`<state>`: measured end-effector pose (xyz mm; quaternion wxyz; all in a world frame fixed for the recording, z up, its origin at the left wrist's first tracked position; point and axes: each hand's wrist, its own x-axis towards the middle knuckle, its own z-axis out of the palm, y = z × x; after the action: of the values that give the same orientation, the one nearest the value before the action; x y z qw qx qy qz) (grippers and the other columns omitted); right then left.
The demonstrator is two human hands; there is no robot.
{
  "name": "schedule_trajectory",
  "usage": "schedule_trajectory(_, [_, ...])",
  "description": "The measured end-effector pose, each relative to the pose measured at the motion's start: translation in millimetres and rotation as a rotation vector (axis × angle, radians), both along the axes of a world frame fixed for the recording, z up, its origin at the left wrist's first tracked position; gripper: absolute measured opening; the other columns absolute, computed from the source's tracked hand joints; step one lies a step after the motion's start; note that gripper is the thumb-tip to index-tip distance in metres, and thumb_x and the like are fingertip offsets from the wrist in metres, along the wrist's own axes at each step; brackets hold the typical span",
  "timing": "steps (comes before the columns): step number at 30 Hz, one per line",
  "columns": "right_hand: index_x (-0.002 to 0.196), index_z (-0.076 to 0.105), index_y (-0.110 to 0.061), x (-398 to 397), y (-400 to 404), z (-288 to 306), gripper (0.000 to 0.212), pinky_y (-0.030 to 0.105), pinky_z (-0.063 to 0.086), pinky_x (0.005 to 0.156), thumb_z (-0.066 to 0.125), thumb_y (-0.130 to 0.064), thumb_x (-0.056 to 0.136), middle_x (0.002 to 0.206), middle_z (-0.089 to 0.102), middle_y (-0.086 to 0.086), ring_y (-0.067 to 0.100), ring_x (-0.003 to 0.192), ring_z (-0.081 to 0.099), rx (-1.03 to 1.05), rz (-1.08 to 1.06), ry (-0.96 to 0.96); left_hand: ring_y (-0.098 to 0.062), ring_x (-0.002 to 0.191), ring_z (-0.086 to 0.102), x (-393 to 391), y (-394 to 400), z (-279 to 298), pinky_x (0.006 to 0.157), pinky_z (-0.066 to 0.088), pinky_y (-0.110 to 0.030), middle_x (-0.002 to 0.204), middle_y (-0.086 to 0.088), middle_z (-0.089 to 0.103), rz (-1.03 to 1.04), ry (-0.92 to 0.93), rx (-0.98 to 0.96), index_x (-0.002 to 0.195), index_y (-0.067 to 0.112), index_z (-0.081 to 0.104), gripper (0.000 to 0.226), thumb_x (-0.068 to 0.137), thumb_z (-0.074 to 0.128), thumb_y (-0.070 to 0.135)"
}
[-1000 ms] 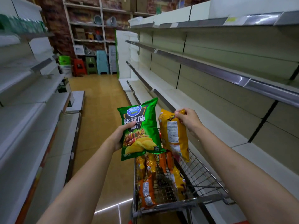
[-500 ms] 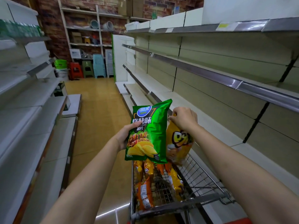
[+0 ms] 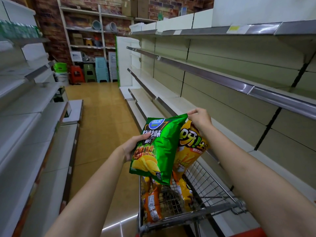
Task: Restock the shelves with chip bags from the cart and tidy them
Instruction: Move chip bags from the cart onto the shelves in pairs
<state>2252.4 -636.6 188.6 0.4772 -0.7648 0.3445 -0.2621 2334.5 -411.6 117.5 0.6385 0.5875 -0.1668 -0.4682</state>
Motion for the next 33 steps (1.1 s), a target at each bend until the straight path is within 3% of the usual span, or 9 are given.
schedule_trajectory(8, [0.074, 0.058, -0.018, 4.6, 1.3, -0.1, 0.020, 0.042, 0.049, 0.092, 0.059, -0.009, 0.092, 0.098, 0.062, 0.009, 0.023, 0.086, 0.057, 0.179, 0.064, -0.151, -0.026, 0.062, 0.071, -0.7, -7.5, 4.8, 0.055, 0.059, -0.034, 0.078, -0.015, 0.073, 0.083, 0.124, -0.204, 0.081, 0.004, 0.074, 0.082, 0.009, 0.097, 0.034])
schedule_trajectory(15, [0.084, 0.054, -0.019, -13.9, 5.8, 7.2, 0.014, 0.029, 0.046, 0.064, 0.053, -0.026, 0.095, 0.072, 0.059, 0.002, 0.013, 0.062, 0.052, 0.052, 0.121, -0.128, -0.023, 0.059, 0.070, -6.1, -19.8, -2.8, 0.056, 0.059, -0.030, 0.072, -0.010, 0.073, 0.110, 0.127, -0.173, 0.089, 0.007, 0.069, 0.050, 0.057, 0.084, 0.043])
schedule_trajectory(18, [0.098, 0.055, -0.017, -28.0, -3.1, 2.1, 0.011, 0.036, 0.050, 0.083, 0.052, -0.026, 0.095, 0.099, 0.063, 0.007, 0.017, 0.084, 0.060, 0.018, 0.086, -0.106, -0.025, 0.070, 0.071, -9.9, -28.4, -8.1, 0.067, 0.060, -0.034, 0.084, -0.010, 0.074, 0.143, 0.133, -0.214, 0.102, 0.010, 0.065, 0.065, 0.052, 0.086, 0.046])
schedule_trajectory(20, [0.119, 0.052, -0.013, -41.0, -11.6, -2.2, 0.033, 0.042, 0.046, 0.097, 0.058, -0.031, 0.091, 0.121, 0.056, 0.008, 0.022, 0.108, 0.055, -0.029, 0.019, -0.075, -0.027, 0.076, 0.072, -14.2, -35.1, -9.7, 0.071, 0.060, -0.036, 0.091, -0.011, 0.074, 0.146, 0.122, -0.253, 0.107, 0.011, 0.065, 0.086, 0.035, 0.092, 0.050])
schedule_trajectory(24, [0.149, 0.021, -0.012, -70.8, -24.3, -14.0, 0.090, 0.050, 0.027, 0.114, 0.070, -0.046, 0.082, 0.153, 0.021, 0.011, 0.028, 0.141, 0.023, -0.035, -0.053, -0.054, -0.026, 0.075, 0.072, -24.2, -53.0, -5.6, 0.065, 0.060, -0.035, 0.090, -0.010, 0.074, 0.152, 0.122, -0.300, 0.109, 0.012, 0.063, 0.086, 0.038, 0.090, 0.054])
schedule_trajectory(27, [0.154, -0.001, -0.016, -93.8, -30.0, -31.0, 0.117, 0.050, 0.038, 0.108, 0.079, -0.045, 0.073, 0.160, 0.006, 0.007, 0.029, 0.144, 0.020, 0.171, -0.015, -0.048, -0.025, 0.072, 0.072, -38.6, -71.2, 3.1, 0.064, 0.059, -0.033, 0.086, -0.008, 0.074, 0.132, 0.103, -0.303, 0.110, 0.013, 0.061, 0.059, 0.067, 0.072, 0.052])
schedule_trajectory(29, [0.151, 0.002, -0.013, -111.7, -31.9, -35.7, 0.112, 0.029, 0.056, 0.073, 0.082, -0.030, 0.074, 0.155, 0.022, 0.008, 0.026, 0.133, 0.039, 0.305, -0.037, -0.163, -0.024, 0.069, 0.072, -53.8, -83.6, 9.1, 0.063, 0.059, -0.032, 0.083, -0.008, 0.074, 0.109, 0.097, -0.304, 0.107, 0.013, 0.061, 0.051, 0.071, 0.060, 0.049])
schedule_trajectory(30, [0.149, 0.003, -0.011, -122.3, -32.4, -36.0, 0.106, 0.022, 0.052, 0.062, 0.080, -0.023, 0.077, 0.150, 0.031, 0.008, 0.024, 0.127, 0.044, 0.348, -0.047, -0.209, -0.024, 0.068, 0.072, -62.7, -89.9, 11.6, 0.061, 0.059, -0.032, 0.082, -0.008, 0.074, 0.098, 0.085, -0.310, 0.105, 0.013, 0.061, 0.049, 0.071, 0.058, 0.048])
schedule_trajectory(33, [0.152, -0.009, -0.013, -157.7, -42.2, -43.1, 0.109, 0.035, 0.043, 0.092, 0.075, -0.017, 0.082, 0.147, 0.041, 0.010, 0.027, 0.137, 0.035, 0.524, -0.022, -0.283, -0.023, 0.066, 0.071, -93.8, -108.7, 16.4, 0.060, 0.059, -0.031, 0.080, -0.006, 0.074, 0.055, 0.075, -0.321, 0.102, 0.013, 0.061, 0.041, 0.081, 0.055, 0.047])
